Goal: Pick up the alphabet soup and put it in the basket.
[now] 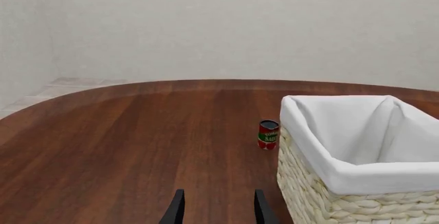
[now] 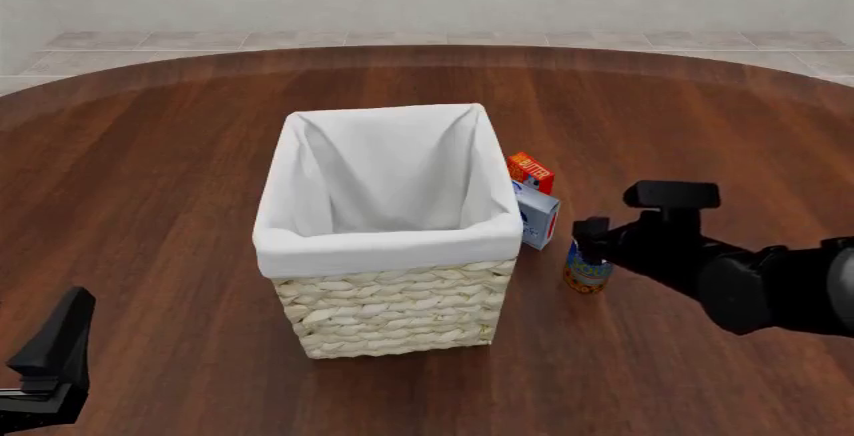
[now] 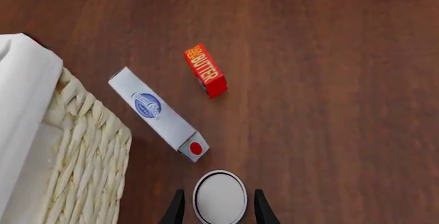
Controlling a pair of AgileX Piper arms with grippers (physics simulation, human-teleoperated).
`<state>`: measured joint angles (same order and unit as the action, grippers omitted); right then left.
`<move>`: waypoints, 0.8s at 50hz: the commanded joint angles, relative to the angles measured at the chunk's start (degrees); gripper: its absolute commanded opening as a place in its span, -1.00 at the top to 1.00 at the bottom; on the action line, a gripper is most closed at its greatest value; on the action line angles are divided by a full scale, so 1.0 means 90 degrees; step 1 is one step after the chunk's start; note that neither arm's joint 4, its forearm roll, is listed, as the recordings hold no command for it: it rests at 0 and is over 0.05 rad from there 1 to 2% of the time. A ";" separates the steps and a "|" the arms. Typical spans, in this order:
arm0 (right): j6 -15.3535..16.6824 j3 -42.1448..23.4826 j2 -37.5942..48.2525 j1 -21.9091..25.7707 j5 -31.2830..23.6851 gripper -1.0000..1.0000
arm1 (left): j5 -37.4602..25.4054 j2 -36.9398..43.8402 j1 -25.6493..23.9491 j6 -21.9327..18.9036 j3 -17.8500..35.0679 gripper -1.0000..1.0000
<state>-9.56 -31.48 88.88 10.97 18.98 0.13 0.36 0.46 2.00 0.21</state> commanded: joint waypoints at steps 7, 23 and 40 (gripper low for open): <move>-0.0036 -0.0015 0.0254 0.0041 0.0193 -1.00 | -0.0003 0.0011 -0.0010 -0.0015 0.0000 -1.00; -0.0078 -0.0002 0.0459 0.0048 0.0358 -1.00 | -0.0004 0.0016 -0.0004 -0.0011 0.0000 -1.00; -0.0182 0.0082 0.0650 0.0083 0.0595 -1.00 | -0.0002 0.0004 0.0002 -0.0009 0.0000 -1.00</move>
<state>-10.68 -31.18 93.72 11.55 23.12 0.11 0.41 0.47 1.92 0.21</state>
